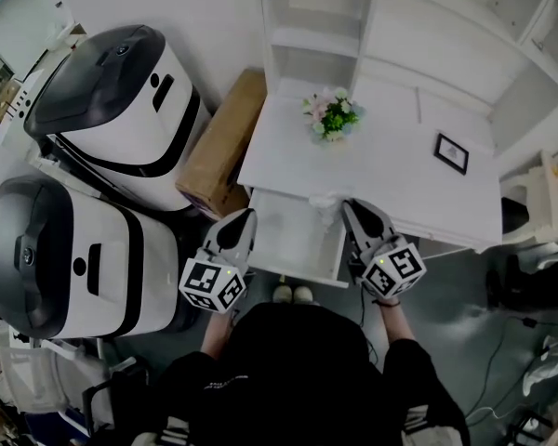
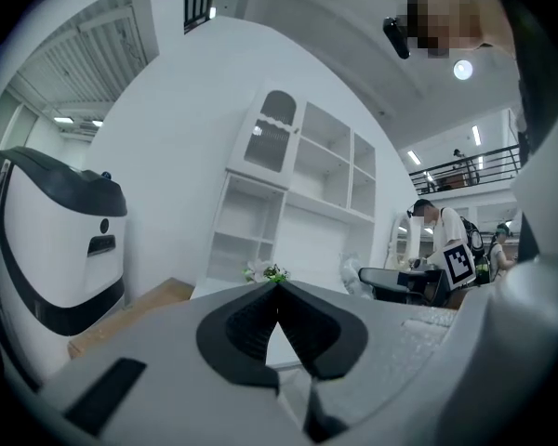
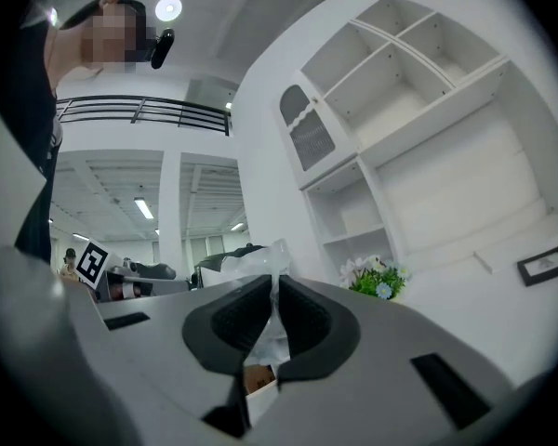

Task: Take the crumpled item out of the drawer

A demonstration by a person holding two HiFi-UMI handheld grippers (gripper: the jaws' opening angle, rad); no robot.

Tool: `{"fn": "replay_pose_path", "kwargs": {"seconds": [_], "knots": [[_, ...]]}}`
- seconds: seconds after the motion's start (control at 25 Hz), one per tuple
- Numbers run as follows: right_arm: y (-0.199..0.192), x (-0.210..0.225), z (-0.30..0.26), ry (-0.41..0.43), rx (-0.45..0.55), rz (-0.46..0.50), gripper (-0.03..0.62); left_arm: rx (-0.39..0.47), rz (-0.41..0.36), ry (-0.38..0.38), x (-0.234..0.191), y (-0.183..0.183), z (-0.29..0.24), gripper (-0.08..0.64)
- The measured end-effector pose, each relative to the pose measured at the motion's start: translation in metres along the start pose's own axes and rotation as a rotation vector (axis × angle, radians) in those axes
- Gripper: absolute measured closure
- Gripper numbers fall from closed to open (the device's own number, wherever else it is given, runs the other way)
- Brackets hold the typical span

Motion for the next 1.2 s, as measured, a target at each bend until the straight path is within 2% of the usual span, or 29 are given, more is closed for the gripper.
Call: {"fn": "replay_pose_path", "kwargs": {"seconds": [0.44,1.2], "knots": [[0.028,-0.001,0.006,-0.022,0.069,0.017,0.578,0.071,-0.047,0.034,-0.002,0.029,0.008,0.562],[0.029,0.001,0.004,-0.07,0.054,0.061,0.58,0.032,-0.077,0.061,-0.01,0.024,0.014,0.563]]}}
Point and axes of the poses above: the fingertips, and each gripper's own axes: z backward along the fingers, x to its right, y out of its top, the point moved 2 cm from there along z, backward along the fingers, and after that the axes turned 2 degrees about -y, right-handed, at the moved point
